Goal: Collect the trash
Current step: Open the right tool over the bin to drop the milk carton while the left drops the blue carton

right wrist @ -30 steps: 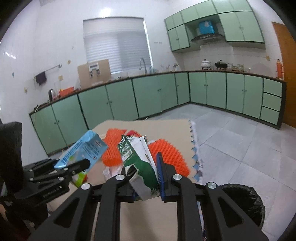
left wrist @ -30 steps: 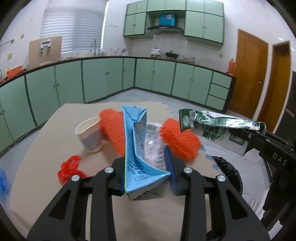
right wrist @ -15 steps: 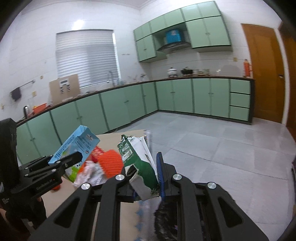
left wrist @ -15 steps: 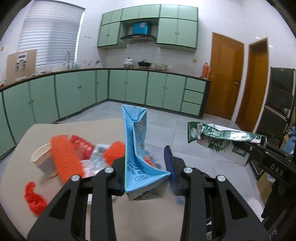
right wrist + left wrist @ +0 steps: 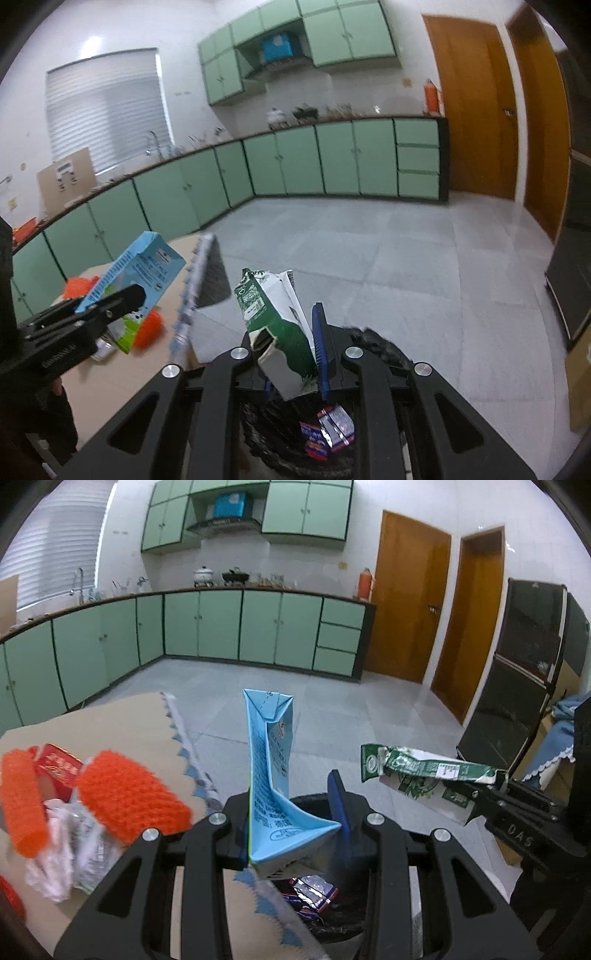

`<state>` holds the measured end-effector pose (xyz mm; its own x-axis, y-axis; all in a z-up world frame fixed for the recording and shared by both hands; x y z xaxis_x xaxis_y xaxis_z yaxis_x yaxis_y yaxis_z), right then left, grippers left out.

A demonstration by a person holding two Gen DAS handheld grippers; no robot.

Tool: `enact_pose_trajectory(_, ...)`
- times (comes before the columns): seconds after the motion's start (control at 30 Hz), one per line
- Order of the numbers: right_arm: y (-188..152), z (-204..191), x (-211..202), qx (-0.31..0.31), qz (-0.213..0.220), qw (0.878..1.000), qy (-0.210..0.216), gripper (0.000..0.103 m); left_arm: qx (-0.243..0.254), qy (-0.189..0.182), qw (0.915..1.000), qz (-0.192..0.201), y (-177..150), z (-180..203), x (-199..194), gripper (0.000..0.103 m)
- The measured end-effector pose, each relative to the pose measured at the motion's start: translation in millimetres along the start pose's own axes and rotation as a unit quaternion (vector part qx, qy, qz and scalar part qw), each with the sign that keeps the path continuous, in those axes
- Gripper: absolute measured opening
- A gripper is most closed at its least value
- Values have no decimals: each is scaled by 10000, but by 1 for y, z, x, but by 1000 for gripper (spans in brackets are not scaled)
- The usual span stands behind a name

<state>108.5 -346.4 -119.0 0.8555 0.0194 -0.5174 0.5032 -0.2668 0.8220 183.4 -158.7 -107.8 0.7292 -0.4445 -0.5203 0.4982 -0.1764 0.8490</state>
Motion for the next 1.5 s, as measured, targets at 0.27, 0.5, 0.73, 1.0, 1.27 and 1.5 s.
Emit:
enact_pose_trajectory(0.27, -5, 13, 17, 85, -259, 9995, -147, 25, 100, -99, 9997, -219, -1, 11, 29, 53)
enact_pose_trajectory(0.5, -5, 22, 37, 167, -514, 9981, -283, 34, -2, -53, 9997, -258, 7, 8, 42, 56)
enact_pose_trajectory(0.73, -9, 29, 47, 297, -688, 9968, -292, 34, -64, 1, 9997, -216, 10, 6, 40, 56)
enact_pose_trajectory(1.0, -11, 22, 75, -178, -1378, 9871, -789, 35, -210, 38, 9995, -213, 11, 0, 35, 56)
enact_pose_trajectory(1.27, -18, 18, 75, 63, -1560, 9865, -488, 35, -295, 68, 9993, -206, 11, -9, 30, 56)
enact_pose_trajectory(1.5, -5, 10, 66, 64, -1341, 9900, -430, 35, -312, 111, 9994, -110, 13, -10, 23, 56)
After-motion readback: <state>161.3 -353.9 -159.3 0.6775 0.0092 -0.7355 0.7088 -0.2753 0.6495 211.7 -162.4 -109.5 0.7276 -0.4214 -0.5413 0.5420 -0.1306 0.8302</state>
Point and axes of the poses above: each gripper's, at about its wrist camera, not at the fingertips, and x roughly the way its jaws point, z to its right, y to its top, the point moved 1 cm from there along x, roughly the way its jaws point, and after that the axes turned 2 degrees about x, right-handed, at the moved point
